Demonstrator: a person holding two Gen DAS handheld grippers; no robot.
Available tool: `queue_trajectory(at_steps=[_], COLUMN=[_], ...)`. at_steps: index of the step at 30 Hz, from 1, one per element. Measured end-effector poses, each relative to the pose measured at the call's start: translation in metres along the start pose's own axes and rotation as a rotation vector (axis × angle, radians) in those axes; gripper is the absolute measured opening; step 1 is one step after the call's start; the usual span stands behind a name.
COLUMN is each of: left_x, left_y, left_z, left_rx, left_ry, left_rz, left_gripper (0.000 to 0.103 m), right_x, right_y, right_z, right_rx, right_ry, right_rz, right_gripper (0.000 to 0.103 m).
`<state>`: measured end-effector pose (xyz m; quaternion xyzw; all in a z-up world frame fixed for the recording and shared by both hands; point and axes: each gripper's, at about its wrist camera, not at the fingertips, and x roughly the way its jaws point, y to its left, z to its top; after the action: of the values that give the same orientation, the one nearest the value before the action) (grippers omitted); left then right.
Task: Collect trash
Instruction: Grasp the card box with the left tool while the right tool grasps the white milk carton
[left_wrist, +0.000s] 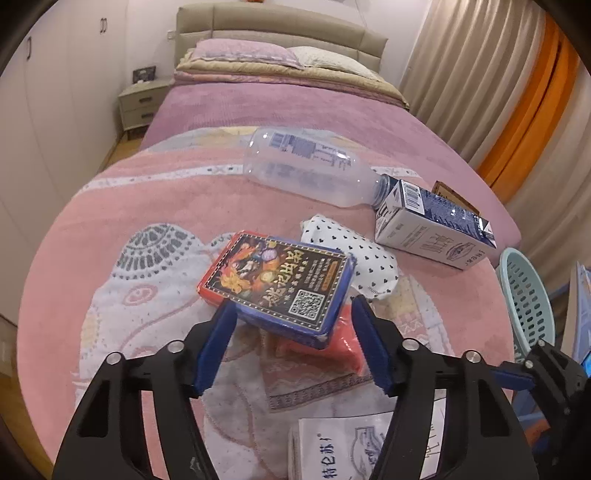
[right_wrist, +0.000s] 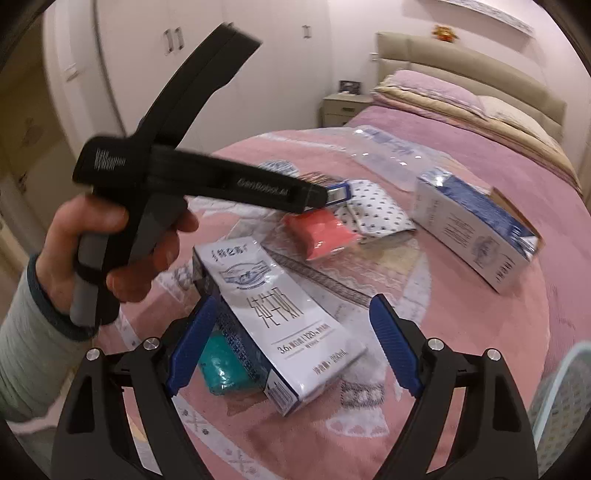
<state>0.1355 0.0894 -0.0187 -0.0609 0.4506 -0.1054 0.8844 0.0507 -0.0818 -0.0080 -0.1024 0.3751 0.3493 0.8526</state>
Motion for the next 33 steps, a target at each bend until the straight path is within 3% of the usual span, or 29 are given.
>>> queue_trajectory(at_steps=[5, 8, 11, 15, 17, 20, 21, 24, 26, 31, 33], left_x=[-0.003, -0.007, -0.011, -0.017, -0.019, -0.018, -0.018, -0.012, -0.004, 0.022, 0.025], left_y=[0.025, 0.043, 0.062, 0.081, 0.083, 0.078, 0.076, 0.065, 0.063, 0.057, 0.056], left_z=[-0.008, -0.013, -0.017, -0.018, -0.018, -0.017, -0.015, -0.004, 0.003, 0.015, 0.019], left_rx=[-0.065, -0.096, -0.134, -0.166, -0.179, -0.218, -0.215, -0.19, -0.205, -0.233, -0.238], left_ry=[0.015, 0.014, 0.015, 0.006, 0.001, 0.004, 0.0, -0.022, -0.011, 0.032, 0.028], left_rz=[-0.008, 0.018, 0.038, 0.052, 0.017, -0.157, -0.148, -0.013, -0.012, 0.08, 0.081], left_gripper=[0.06, 0.06, 0.06, 0.06, 0.06, 0.065, 0.07, 0.076, 0.076, 0.078, 0.084], right_x=[0.022, 0.039, 0.041, 0.038, 0.035, 0.034, 0.03, 0.023, 0.015, -0.012, -0.021], right_y=[0.003, -0.002, -0.008, -0.017, -0.018, -0.013, -0.01, -0.008, -0.009, -0.021, -0.027], right_z=[0.003, 0.003, 0.003, 0.001, 0.001, -0.001, -0.003, -0.006, -0.008, -0.015, -0.017], right_rx=[-0.054, -0.027, 0.009, 0.043, 0.051, 0.046, 0.042, 0.04, 0.049, 0.098, 0.112], right_ry=[0.043, 0.077, 0.057, 0.045, 0.038, 0.025, 0.021, 0.001, -0.017, -0.066, -0.077], right_rz=[0.005, 0.068, 0.091, 0.132, 0.13, 0.126, 0.12, 0.101, 0.084, 0.006, -0.048], right_gripper=[0.081, 0.081, 0.079, 0.069, 0.062, 0.055, 0.054, 0.052, 0.051, 0.051, 0.051])
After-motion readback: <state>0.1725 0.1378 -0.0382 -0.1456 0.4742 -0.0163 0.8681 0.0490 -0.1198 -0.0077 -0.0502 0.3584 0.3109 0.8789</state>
